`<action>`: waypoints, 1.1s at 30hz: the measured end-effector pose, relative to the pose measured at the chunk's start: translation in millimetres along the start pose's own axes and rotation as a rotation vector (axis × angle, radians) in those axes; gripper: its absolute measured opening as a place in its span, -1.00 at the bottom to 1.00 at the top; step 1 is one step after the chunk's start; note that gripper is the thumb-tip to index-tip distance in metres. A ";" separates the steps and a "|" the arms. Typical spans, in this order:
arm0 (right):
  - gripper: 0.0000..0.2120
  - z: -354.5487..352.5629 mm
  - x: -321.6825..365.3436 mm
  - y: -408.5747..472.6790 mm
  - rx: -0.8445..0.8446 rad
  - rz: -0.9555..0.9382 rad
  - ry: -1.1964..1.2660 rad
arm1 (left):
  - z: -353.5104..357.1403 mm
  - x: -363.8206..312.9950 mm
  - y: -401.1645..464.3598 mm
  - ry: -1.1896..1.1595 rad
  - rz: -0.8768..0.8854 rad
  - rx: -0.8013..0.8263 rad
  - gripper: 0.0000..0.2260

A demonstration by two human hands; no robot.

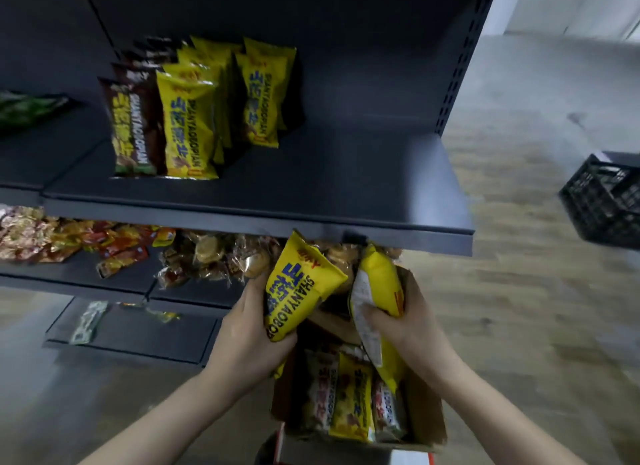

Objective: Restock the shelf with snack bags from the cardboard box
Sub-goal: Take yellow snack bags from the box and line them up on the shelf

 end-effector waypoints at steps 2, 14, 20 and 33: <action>-0.45 2.5 24.1 5.4 0.015 -0.070 -0.014 | -12.8 -9.1 6.8 -0.028 0.014 -0.046 -0.25; -0.57 14.5 118.3 100.2 -0.089 -0.320 0.049 | -62.7 -27.9 117.8 -0.022 0.131 -0.355 -0.32; -0.51 36.8 127.4 157.4 -0.200 -0.323 0.089 | -64.1 -16.4 180.4 0.093 0.080 -0.405 -0.38; -0.44 95.1 122.7 256.5 -0.344 -0.368 0.039 | -48.3 14.1 270.4 0.209 0.088 -0.465 -0.35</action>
Point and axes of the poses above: each hand's wrist, its own y-axis towards the middle knuckle, its own z-axis out of the palm, x = y × z, the point moved 1 cm from there along y, towards the middle knuckle, and after that the axes turned 2 degrees about z, right-handed, at the moved point
